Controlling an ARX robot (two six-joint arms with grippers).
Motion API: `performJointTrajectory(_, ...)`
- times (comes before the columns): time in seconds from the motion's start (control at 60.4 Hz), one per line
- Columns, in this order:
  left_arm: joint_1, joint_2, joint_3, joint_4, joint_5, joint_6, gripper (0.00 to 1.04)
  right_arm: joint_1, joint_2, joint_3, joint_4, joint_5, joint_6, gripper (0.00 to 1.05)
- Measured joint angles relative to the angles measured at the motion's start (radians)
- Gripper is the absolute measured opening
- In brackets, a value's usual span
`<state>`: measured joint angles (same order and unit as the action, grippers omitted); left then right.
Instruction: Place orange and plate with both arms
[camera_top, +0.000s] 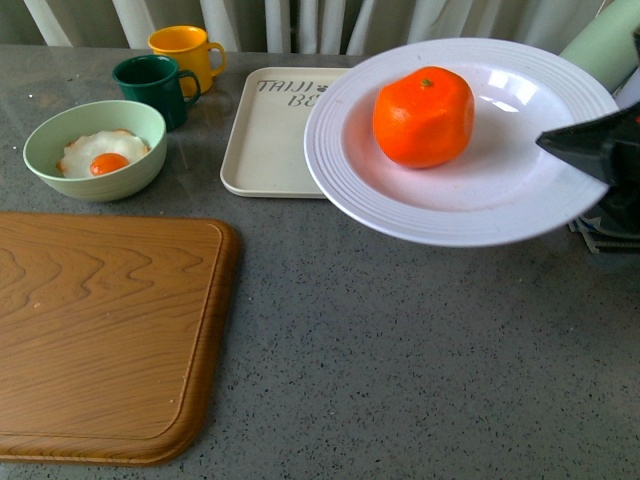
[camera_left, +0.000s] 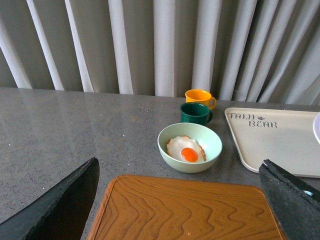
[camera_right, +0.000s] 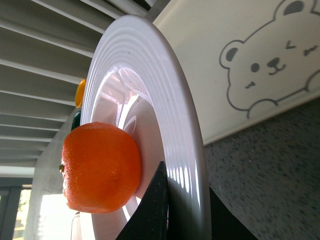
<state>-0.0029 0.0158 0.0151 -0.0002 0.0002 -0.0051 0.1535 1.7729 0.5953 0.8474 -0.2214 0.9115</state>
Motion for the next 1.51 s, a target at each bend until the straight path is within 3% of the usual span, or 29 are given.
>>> performJointTrajectory(0.513, 0.000, 0.000, 0.000, 0.000, 0.000, 0.000, 0.96, 0.041, 0.457, 0.529, -0.089, -0.006, 0.077, 0.03)
performJointTrajectory(0.927, 0.000, 0.000, 0.000, 0.000, 0.000, 0.000, 0.96, 0.042, 0.595, 0.717, -0.200, 0.004, 0.082, 0.04)
performJointTrajectory(1.093, 0.000, 0.000, 0.000, 0.000, 0.000, 0.000, 0.96, 0.039, 0.592, 0.702, -0.204, 0.008, 0.075, 0.31)
performJointTrajectory(1.242, 0.000, 0.000, 0.000, 0.000, 0.000, 0.000, 0.96, 0.034, 0.544, 0.633, -0.196, 0.014, 0.055, 0.63)
performJointTrajectory(1.457, 0.000, 0.000, 0.000, 0.000, 0.000, 0.000, 0.96, 0.034, 0.406, 0.504, -0.156, 0.006, 0.022, 0.96)
performJointTrajectory(1.507, 0.000, 0.000, 0.000, 0.000, 0.000, 0.000, 0.96, 0.036, 0.344, 0.458, -0.146, 0.010, -0.003, 0.95)
